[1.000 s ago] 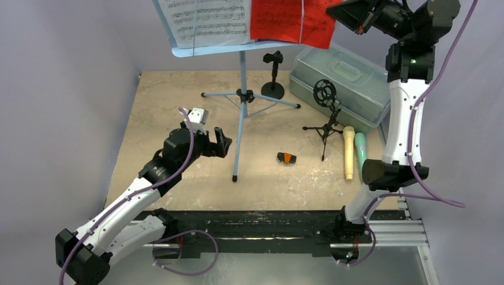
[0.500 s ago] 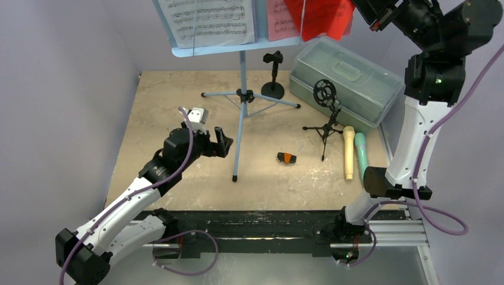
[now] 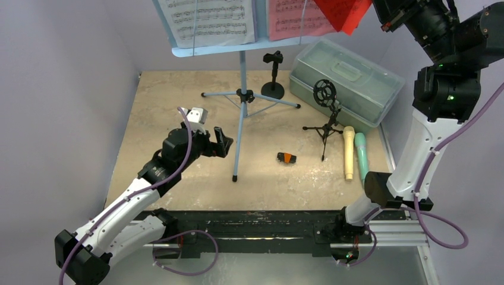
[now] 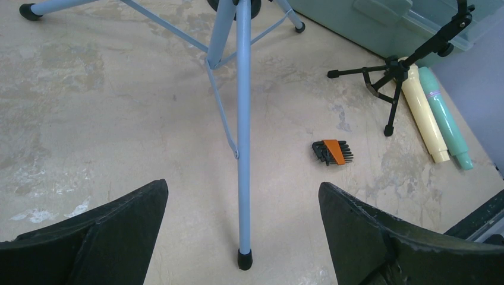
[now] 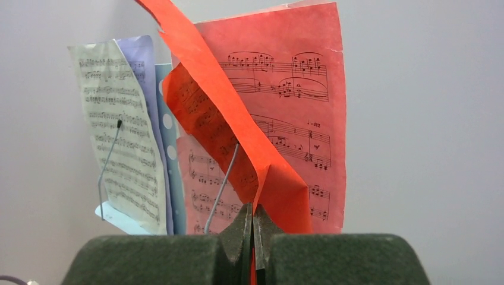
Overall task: Pack up the instrument practice props
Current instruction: Pick up the sheet music from the music stand, then place the sheet music at the corner of the board.
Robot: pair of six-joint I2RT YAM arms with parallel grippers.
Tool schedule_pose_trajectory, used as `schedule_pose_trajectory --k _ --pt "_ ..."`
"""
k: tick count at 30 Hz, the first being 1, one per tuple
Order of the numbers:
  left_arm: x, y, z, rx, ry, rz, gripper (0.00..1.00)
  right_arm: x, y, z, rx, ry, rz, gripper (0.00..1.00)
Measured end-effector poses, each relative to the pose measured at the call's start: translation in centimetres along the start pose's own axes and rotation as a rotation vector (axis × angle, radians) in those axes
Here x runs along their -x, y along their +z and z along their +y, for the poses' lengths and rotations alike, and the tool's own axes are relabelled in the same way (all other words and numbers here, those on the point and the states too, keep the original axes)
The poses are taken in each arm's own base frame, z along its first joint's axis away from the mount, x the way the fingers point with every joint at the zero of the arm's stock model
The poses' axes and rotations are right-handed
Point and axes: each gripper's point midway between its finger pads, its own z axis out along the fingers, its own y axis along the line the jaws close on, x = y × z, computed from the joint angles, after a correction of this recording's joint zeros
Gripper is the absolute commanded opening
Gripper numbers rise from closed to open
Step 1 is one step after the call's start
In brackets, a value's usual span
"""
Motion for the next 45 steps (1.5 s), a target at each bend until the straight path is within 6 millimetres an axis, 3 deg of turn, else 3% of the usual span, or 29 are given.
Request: schedule_pose_trajectory --k 7,19,25,30,35,39,42,45 --pt "0.1 -0.1 -0.1 -0.003 0.000 -0.004 0.98 1.5 -1.2 0.1 -0.056 -0.065 -0.019 0.00" --pt "0.8 -0.2 -1.8 -0.096 -0.001 -0.022 0.98 7.1 -5.9 4.9 -0.067 -0.223 -0.118 0.00" --pt "1.7 -0.9 -5.1 -0.288 0.017 -0.075 0.99 6.3 -7.5 7.0 -0.018 -0.247 -0.061 0.00" --pt "3.1 -2.1 -8.0 -0.480 0.069 -0.202 1.00 2.4 -9.3 10.0 0.134 -0.225 0.077 0.00" --pt "5.3 -3.7 -10.2 -0.598 0.156 -0.357 1.00 -4.4 -11.7 11.9 0.269 -0.111 0.250 0.00" --pt "6.5 -4.6 -11.8 -0.643 0.246 -0.473 1.00 -12.8 -13.0 11.5 0.330 0.116 0.406 0.00" --pt "5.3 -4.9 -14.1 -0.675 0.342 -0.519 1.00 -19.2 -13.7 10.4 0.332 0.308 0.516 0.00" --pt "3.4 -4.1 -15.4 -0.660 0.460 -0.547 1.00 -24.3 -14.1 9.3 0.312 0.466 0.603 0.00"
